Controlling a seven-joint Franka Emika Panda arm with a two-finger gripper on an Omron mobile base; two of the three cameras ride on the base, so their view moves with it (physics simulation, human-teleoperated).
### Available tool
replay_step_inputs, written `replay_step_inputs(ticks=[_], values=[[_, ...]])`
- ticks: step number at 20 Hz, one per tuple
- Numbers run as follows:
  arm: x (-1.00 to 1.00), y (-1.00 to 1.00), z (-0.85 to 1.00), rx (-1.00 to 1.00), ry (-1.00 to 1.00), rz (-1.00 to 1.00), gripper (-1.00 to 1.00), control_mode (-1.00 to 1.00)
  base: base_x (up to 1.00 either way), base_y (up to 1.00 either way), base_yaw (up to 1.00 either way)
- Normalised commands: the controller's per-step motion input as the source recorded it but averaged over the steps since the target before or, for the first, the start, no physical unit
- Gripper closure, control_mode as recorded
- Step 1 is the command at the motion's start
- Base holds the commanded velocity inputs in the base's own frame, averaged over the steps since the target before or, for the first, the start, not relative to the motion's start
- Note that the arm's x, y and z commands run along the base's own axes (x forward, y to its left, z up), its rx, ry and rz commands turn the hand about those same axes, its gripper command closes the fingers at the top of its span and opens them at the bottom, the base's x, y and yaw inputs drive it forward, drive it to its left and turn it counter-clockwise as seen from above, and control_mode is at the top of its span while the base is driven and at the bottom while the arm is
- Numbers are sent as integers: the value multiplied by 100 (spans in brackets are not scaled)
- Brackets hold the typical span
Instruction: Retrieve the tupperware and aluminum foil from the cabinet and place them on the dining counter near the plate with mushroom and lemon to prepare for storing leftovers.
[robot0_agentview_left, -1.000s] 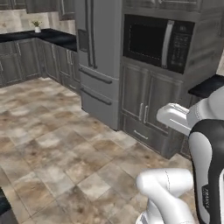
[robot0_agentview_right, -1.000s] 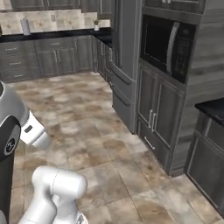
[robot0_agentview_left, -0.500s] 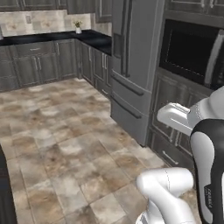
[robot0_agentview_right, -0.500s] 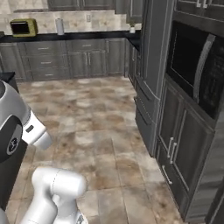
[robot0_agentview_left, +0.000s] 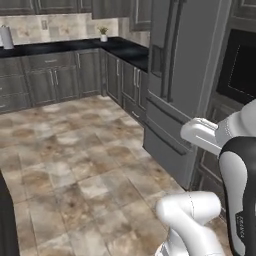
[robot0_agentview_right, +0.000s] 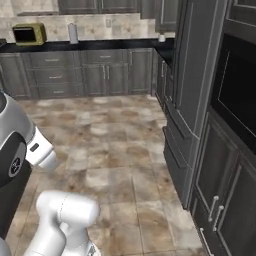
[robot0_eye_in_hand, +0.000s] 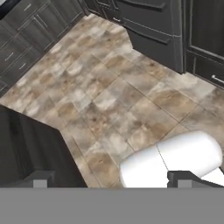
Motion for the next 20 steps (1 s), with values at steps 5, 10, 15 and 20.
replay_step_inputs(ticks=[5,10,15,20], values=[[0,0,0,0,0,0,-100,100,100,0,-17],[0,0,0,0,0,0,-100,100,100,19,-25],[0,0,0,0,0,0,-100,100,100,44,-35],[0,0,0,0,0,0,-100,100,100,71,-42]])
